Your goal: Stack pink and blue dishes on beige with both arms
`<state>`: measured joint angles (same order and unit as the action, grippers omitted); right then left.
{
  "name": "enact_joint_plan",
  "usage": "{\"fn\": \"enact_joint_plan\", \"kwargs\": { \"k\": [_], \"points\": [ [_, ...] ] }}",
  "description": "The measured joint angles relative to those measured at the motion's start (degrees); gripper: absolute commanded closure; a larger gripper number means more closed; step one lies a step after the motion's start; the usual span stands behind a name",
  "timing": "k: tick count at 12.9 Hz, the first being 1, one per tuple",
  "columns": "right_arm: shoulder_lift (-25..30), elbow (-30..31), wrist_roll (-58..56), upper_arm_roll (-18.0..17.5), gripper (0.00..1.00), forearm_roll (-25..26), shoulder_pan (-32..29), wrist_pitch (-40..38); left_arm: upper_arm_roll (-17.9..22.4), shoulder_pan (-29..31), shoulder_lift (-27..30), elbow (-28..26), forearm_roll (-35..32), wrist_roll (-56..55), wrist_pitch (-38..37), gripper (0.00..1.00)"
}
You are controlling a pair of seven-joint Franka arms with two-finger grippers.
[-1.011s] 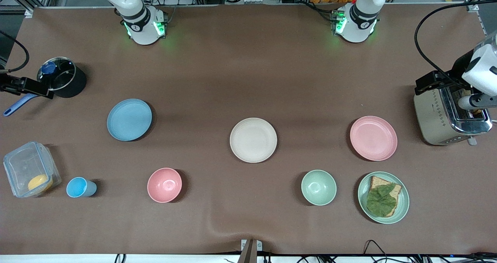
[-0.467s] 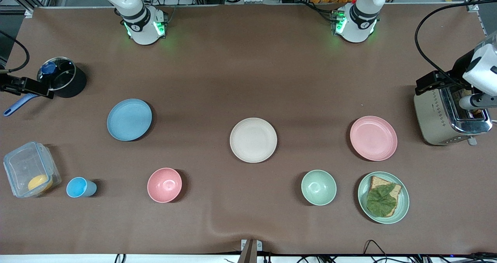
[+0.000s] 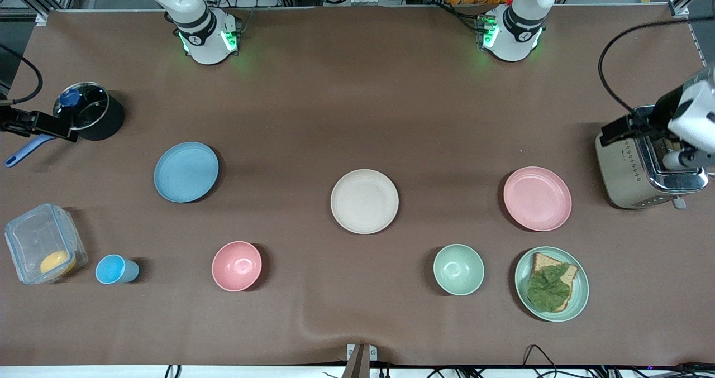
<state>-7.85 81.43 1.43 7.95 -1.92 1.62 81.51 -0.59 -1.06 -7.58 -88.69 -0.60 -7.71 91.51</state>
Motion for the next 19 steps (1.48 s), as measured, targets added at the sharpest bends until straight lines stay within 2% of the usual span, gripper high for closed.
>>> {"fn": "enact_joint_plan", "kwargs": {
  "k": [4, 6, 9, 11, 14, 15, 19],
  "points": [
    [-0.13, 0.20, -0.37, 0.09, 0.00, 0.00, -0.13, -0.07, 0.12, 3.80, -3.71, -16.06, -0.74, 1.29, 22.89, 0.00],
    [-0.98, 0.82, -0.44, 0.32, 0.00, 0.00, -1.17, -0.12, 0.12, 5.41, -6.11, -20.54, -0.73, 1.96, 28.65, 0.00],
    [-3.32, 2.50, -2.04, 0.57, 0.00, -0.01, -3.75, 0.37, 0.14, 7.59, -11.54, -22.11, -0.74, 2.02, 33.04, 0.00],
    [-4.83, 6.00, -3.20, 0.70, 0.00, -0.10, -4.99, 4.62, 0.13, 8.44, -15.89, -22.37, -0.74, 2.63, 36.26, 0.00],
    [-6.21, 14.67, -5.32, 0.73, 0.00, -2.82, -6.71, 15.21, 0.13, 9.37, -20.02, -22.30, -0.74, 4.45, 38.42, 0.00],
    [-6.40, 20.09, -6.01, 0.79, 0.00, -3.76, -7.43, 21.56, 0.12, 9.49, -21.15, -22.30, -0.74, 4.47, 38.74, 0.00],
    [-6.77, 31.51, -13.87, 0.85, 0.00, -8.37, -9.72, 34.66, 0.04, 9.50, -22.92, -22.31, -0.74, 4.47, 39.15, 0.09]
  ]
}}
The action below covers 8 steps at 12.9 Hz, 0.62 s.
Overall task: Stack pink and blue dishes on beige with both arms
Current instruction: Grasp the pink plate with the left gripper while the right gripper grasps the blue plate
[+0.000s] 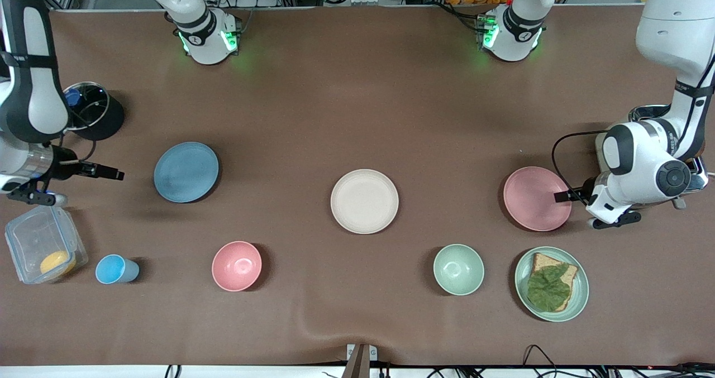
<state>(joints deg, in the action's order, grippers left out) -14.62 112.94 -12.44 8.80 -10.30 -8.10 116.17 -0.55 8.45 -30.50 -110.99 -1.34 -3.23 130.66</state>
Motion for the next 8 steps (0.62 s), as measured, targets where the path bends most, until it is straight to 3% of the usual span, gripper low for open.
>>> {"fn": "enact_joint_plan", "kwargs": {
  "k": [1, 6, 8],
  "points": [
    [-0.56, 1.91, -2.70, 0.03, 0.00, -1.33, -0.85, 2.09, 0.00, 0.06, -0.46, 0.00, 0.00, 0.00, 0.24, 0.15],
    [-7.68, 3.72, -10.91, -0.27, 0.00, -6.69, -2.01, 7.79, 0.00, 0.43, -1.18, 0.04, 0.00, 1.20, 0.86, 0.83],
    [-9.86, 3.72, -12.78, -0.76, 0.00, -6.78, -1.77, 9.25, -0.08, 0.43, -1.18, 0.08, 0.00, 1.23, 0.87, 1.00]
  ]
}}
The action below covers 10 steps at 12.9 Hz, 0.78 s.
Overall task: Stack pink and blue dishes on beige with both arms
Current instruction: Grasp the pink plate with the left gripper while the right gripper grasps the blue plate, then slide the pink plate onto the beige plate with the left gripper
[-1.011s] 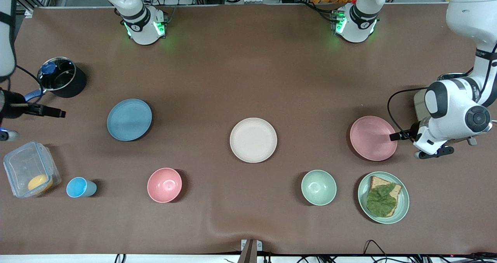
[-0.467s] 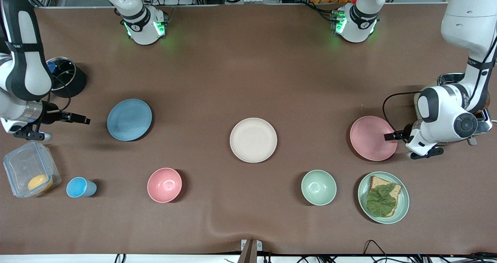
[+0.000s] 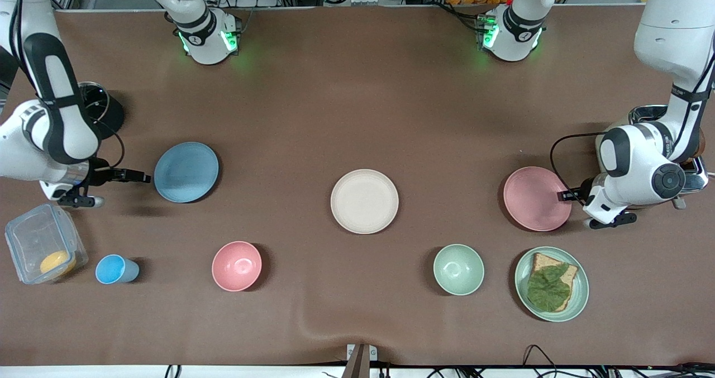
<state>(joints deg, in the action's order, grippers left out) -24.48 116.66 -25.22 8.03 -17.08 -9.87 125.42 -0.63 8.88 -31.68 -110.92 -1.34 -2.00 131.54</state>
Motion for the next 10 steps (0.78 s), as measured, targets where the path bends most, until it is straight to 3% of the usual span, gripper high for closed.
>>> {"fn": "enact_joint_plan", "kwargs": {
  "k": [4, 5, 7, 8, 10],
  "points": [
    [-3.11, -0.01, -3.70, -0.68, 0.00, -0.07, 2.03, 2.29, -0.18, 0.41, 0.68, 0.19, 0.10, 0.45, -0.17, 1.00],
    [-3.63, -0.03, -5.07, -0.72, 0.09, -0.07, 2.68, 2.53, -0.30, 0.56, 0.72, 0.26, 0.11, 0.53, -0.10, 1.00],
    [-4.23, -0.16, -8.26, -0.73, 0.67, -0.08, 3.66, 2.70, -1.73, 0.79, 1.58, 0.98, 0.13, 0.56, -0.39, 1.00],
    [-4.40, -0.20, -9.82, -0.73, 0.88, -0.08, 3.94, 2.70, -3.17, 0.81, 2.82, 1.65, 0.15, 0.55, -1.83, 1.00],
    [-4.59, -0.48, -12.32, -0.73, 1.00, -0.08, 4.32, 2.43, -7.75, 0.86, 7.14, 3.58, 1.14, -0.34, -6.87, 1.00]
  ]
}}
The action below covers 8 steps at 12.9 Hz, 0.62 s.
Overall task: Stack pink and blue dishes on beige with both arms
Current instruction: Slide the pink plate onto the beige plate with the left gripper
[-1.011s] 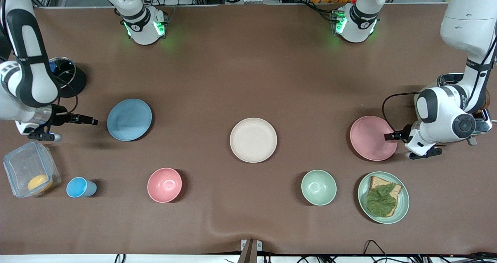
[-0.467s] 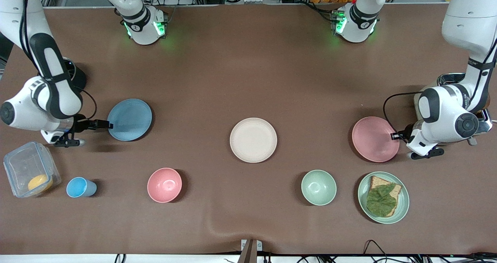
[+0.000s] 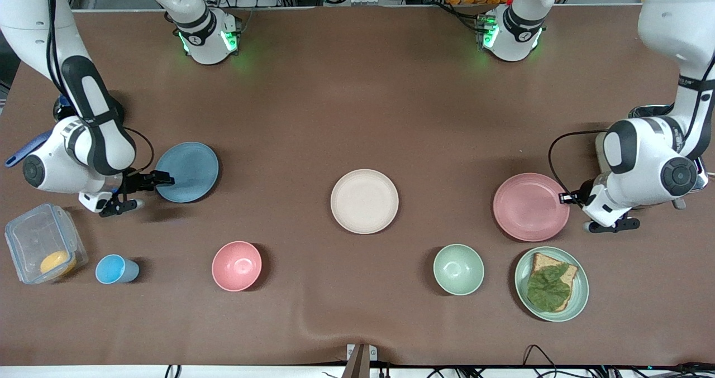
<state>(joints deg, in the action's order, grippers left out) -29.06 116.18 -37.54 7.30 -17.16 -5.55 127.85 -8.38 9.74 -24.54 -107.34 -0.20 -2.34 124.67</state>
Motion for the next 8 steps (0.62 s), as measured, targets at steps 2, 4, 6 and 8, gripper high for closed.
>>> {"fn": "enact_joint_plan", "kwargs": {
  "k": [2, 4, 6, 8],
  "points": [
    [-0.21, -0.92, -0.68, 0.00, 1.00, 0.00, 0.16, -0.79, -6.10, -0.36, 4.41, 2.43, 2.58, -4.95, -5.33, 1.00],
    [-0.57, -2.21, -1.31, 0.07, 1.00, 0.00, 0.16, -2.79, -12.00, -0.77, 6.15, 4.39, 3.52, -11.58, -8.05, 1.00],
    [-0.99, -3.41, -1.53, 0.07, 1.00, 0.02, 0.18, -4.02, -17.30, -1.17, 5.39, 4.62, 4.32, -16.44, -7.76, 1.00],
    [-1.27, -4.85, -1.57, 0.08, 1.00, 0.07, 0.21, -6.19, -20.48, -1.86, 3.02, 4.50, 7.43, -17.59, -4.31, 1.00]
  ]
}}
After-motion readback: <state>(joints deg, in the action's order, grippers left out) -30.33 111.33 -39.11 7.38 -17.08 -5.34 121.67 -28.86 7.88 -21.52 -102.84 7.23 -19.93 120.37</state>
